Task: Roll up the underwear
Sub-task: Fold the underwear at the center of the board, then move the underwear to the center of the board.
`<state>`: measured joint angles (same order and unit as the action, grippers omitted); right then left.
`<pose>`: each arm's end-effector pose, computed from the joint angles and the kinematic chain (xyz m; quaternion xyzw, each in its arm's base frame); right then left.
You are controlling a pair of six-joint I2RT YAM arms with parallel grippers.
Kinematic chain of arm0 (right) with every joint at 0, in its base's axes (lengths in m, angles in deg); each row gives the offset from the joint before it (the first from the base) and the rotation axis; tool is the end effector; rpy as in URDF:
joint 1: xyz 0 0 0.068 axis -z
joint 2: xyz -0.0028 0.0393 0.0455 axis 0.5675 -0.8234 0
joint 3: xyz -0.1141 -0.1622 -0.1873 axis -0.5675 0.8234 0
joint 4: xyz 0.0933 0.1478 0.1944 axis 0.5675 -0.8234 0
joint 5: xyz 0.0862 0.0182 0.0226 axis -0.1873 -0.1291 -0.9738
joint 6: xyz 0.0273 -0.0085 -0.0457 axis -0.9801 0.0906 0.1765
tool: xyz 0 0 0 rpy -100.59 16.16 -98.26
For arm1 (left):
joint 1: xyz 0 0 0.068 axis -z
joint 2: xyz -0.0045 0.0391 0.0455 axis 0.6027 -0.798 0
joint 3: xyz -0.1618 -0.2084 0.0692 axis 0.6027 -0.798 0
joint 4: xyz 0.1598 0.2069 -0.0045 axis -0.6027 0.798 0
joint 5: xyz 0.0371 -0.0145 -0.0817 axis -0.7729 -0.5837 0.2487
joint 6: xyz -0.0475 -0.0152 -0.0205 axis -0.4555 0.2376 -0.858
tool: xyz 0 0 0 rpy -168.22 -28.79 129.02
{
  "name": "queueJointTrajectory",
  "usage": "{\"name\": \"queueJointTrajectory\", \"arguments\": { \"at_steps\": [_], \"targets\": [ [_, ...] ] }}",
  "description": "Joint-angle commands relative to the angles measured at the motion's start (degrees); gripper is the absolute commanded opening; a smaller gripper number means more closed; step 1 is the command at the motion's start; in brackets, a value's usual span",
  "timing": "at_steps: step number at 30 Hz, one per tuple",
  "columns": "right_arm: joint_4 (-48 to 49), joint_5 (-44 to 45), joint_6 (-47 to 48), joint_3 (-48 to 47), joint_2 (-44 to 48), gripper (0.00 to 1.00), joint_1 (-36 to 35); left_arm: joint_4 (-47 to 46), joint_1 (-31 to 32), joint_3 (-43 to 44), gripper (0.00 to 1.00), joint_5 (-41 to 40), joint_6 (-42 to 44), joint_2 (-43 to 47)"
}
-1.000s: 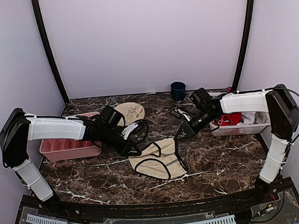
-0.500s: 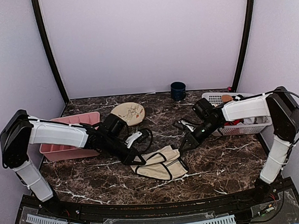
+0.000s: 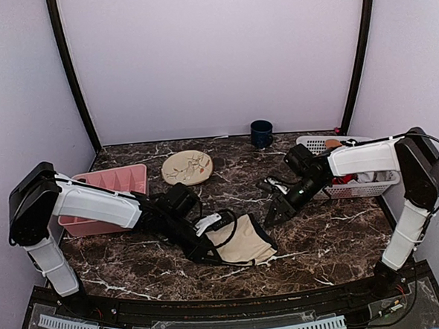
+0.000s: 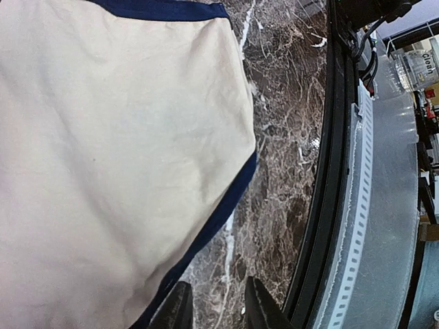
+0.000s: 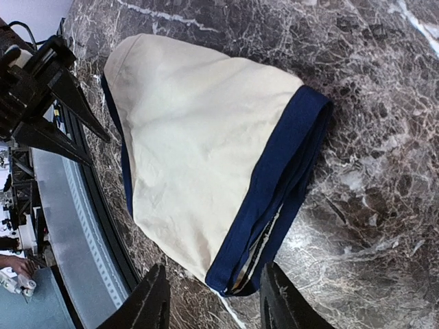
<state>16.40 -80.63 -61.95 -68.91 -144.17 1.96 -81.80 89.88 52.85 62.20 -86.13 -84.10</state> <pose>0.2578 0.1929 0.1725 -0.3370 0.8617 0.3757 0.0527 0.1875 -0.2806 0.1559 0.4543 0.7913 -0.3899 0.1239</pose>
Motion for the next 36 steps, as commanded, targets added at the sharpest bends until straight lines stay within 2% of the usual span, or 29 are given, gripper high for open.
{"name": "queueJointTrajectory", "arguments": {
  "at_steps": [1,5,8,14,17,20,23,25,27,30,31,32,36],
  "targets": [
    [0.2,-0.6,-2.7,-2.9,1.4,0.41,-0.3,0.6,-0.3,0.3,0.30,-0.8,-0.2,5.4],
    [1.0,-0.9,-3.9,-3.1,0.1,0.35,-2.1,-0.7,-1.7,-0.9,0.30,-7.7,-3.7,5.9],
    [1.4,-0.5,-4.3,-1.9,-1.2,0.30,-3.7,2.7,-2.1,1.4,0.29,-13.4,-5.0,2.5],
    [5.6,-0.2,-8.0,3.0,-3.1,0.24,-4.9,6.4,-4.3,4.5,0.26,-15.2,-5.6,-4.4],
    [8.4,-0.5,-11.0,4.0,-4.9,0.23,-7.2,7.9,-6.3,5.1,0.24,-16.1,-3.8,-5.8],
    [13.8,-4.4,-16.1,4.3,-5.7,0.23,-9.8,9.7,-9.3,6.2,0.23,-16.9,-1.3,-6.7],
    [20.7,-5.4,-23.3,5.0,-3.1,0.28,-10.4,13.7,-10.0,9.0,0.25,-19.8,2.2,-6.0],
    [22.2,-3.4,-25.7,5.6,-0.1,0.32,-9.6,12.9,-9.4,8.8,0.30,-16.8,4.6,-2.7],
    [22.3,-3.4,-25.7,6.8,2.8,0.32,-8.4,10.2,-7.6,7.4,0.34,-12.7,6.0,1.7],
    [24.8,-3.4,-25.7,12.0,6.5,0.32,-6.7,5.1,-2.3,5.2,0.41,-13.6,8.9,7.4],
    [26.4,0.8,-33.8,13.7,7.1,0.29,-6.6,3.8,-1.0,4.8,0.42,-13.9,9.4,7.8],
    [27.3,1.2,-37.1,15.4,7.3,0.28,-6.6,3.1,-0.2,4.8,0.42,-14.1,9.6,7.9],
    [31.8,1.4,-43.4,21.0,11.0,0.21,-6.9,-2.7,1.8,3.5,0.44,-14.5,11.2,7.6]
  ]
}}
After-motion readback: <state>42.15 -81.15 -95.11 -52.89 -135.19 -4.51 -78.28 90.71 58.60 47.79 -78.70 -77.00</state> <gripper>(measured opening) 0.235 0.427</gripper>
